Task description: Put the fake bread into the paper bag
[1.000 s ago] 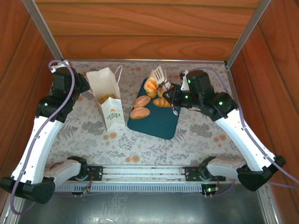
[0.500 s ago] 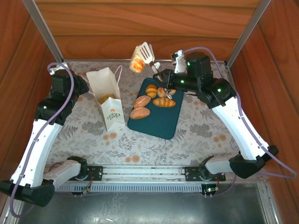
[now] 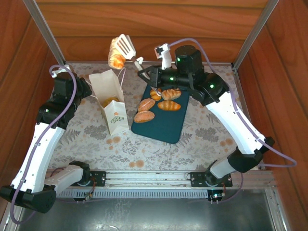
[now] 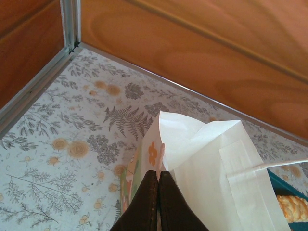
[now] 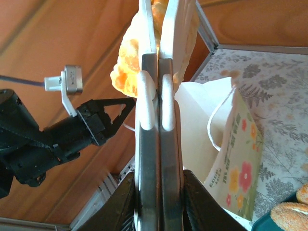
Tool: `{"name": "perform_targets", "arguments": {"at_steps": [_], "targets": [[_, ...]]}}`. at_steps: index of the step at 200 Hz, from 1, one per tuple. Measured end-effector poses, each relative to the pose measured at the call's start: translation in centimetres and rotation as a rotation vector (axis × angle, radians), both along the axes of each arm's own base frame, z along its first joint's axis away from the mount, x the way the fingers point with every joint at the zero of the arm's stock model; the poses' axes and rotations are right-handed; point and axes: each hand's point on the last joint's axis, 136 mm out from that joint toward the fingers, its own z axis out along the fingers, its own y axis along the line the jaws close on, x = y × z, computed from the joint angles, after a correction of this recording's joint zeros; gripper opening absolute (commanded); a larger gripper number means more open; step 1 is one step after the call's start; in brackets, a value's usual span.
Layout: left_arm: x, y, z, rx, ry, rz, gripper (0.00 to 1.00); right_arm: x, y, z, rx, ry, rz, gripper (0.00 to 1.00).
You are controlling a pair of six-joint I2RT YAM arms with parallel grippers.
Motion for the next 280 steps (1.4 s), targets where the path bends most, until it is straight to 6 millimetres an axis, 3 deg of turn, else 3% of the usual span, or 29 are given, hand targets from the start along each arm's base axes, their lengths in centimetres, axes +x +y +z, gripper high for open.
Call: {"name": "perform_targets", "arguments": {"at_steps": [34, 113, 143, 159, 223, 280], "targets": [[0.0, 0.0, 0.0, 0.000, 0.000, 0.000, 0.00, -0.5, 2.1, -1.5, -0.054, -0.021, 0.045, 0.19], [0.2, -0.1, -0.2, 0.001, 0.007, -0.001, 0.00, -0.1, 4.6, -8.4, -0.263, 0.001, 0.078, 0.22], [0.2, -0.1, -0.3, 0.002, 0.010, -0.001, 0.00, 0.1, 5.1, -10.5, -0.319, 0.015, 0.088, 0.39], [0.3, -0.1, -0.4, 0.002, 0.012, -0.001, 0.00, 0.1, 5.2, -11.3, -0.343, 0.019, 0.091, 0.43], [0.4, -0.2, -0.6, 0.002, 0.018, -0.005, 0.00, 0.1, 5.2, -11.0, -0.342, 0.017, 0.092, 0.43], [0.5, -0.2, -0.6, 0.002, 0.020, -0.005, 0.00, -0.1, 3.9, -7.2, -0.285, -0.040, 0.052, 0.41]]}}
